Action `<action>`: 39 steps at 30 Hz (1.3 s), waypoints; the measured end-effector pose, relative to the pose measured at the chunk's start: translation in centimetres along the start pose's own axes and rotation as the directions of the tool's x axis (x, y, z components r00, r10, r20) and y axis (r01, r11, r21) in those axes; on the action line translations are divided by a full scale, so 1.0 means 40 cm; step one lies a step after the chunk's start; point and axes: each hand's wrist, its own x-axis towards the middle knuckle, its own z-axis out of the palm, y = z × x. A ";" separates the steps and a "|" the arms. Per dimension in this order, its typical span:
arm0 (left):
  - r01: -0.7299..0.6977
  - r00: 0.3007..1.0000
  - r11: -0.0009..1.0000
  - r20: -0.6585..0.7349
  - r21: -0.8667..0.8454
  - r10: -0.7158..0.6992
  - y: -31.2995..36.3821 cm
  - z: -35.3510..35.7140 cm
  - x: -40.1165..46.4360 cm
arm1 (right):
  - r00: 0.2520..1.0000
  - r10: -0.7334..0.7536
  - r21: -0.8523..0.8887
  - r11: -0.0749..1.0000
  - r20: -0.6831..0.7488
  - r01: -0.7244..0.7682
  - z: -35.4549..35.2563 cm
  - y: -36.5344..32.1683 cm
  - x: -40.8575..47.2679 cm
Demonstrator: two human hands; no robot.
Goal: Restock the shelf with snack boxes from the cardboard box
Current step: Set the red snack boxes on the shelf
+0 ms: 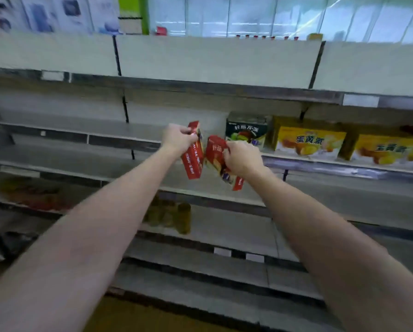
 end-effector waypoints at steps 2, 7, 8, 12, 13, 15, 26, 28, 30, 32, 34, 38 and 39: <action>-0.002 0.999 0.999 -0.048 0.045 0.004 -0.006 -0.020 0.062 | 0.999 -0.028 -0.010 1.000 -0.023 0.028 0.014 -0.025 0.068; 0.016 0.999 0.990 -0.032 0.139 -0.012 -0.017 -0.055 0.211 | 0.995 0.022 0.102 0.995 -0.097 -0.012 0.058 -0.045 0.230; 0.020 1.000 0.989 -0.022 0.148 -0.017 -0.020 -0.056 0.243 | 0.994 0.032 0.122 0.992 -0.100 -0.020 0.073 -0.044 0.260; -0.009 1.000 0.991 -0.006 0.137 0.010 -0.020 -0.030 0.372 | 0.996 -0.006 0.163 0.986 -0.085 0.020 0.122 -0.031 0.365; -0.020 1.000 0.988 -0.007 0.150 0.021 -0.022 -0.024 0.401 | 0.997 -0.017 0.166 0.986 -0.077 0.029 0.133 -0.027 0.389; -0.030 1.000 0.978 0.001 0.205 0.031 -0.030 -0.015 0.454 | 0.998 -0.032 0.145 0.989 -0.050 0.039 0.161 -0.023 0.445; 0.013 0.991 0.825 0.103 0.566 -0.086 -0.158 -0.070 0.666 | 0.984 0.009 0.104 0.994 0.177 -0.028 0.319 -0.015 0.635; -0.026 0.986 0.742 0.138 0.670 -0.090 -0.166 -0.087 0.700 | 0.981 -0.036 0.090 0.996 0.191 0.019 0.330 -0.011 0.663; -0.044 0.982 0.680 0.156 0.732 -0.103 -0.176 -0.104 0.741 | 0.977 -0.058 0.042 0.998 0.206 0.050 0.341 -0.006 0.684; -0.050 0.978 0.658 0.171 0.751 -0.121 -0.193 -0.113 0.783 | 0.979 -0.033 0.012 0.999 0.200 0.032 0.355 -0.005 0.703; -0.072 0.978 0.654 0.184 0.753 -0.103 -0.217 -0.119 0.819 | 0.982 0.000 0.000 1.000 0.189 0.000 0.370 -0.017 0.724; -0.128 0.980 0.648 0.195 0.751 -0.031 -0.271 -0.149 0.896 | 0.987 0.024 -0.081 0.997 0.156 -0.011 0.411 -0.062 0.776; -0.163 0.976 0.645 0.218 0.747 -0.007 -0.287 -0.158 0.916 | 0.988 0.035 -0.126 0.992 0.151 -0.016 0.423 -0.072 0.789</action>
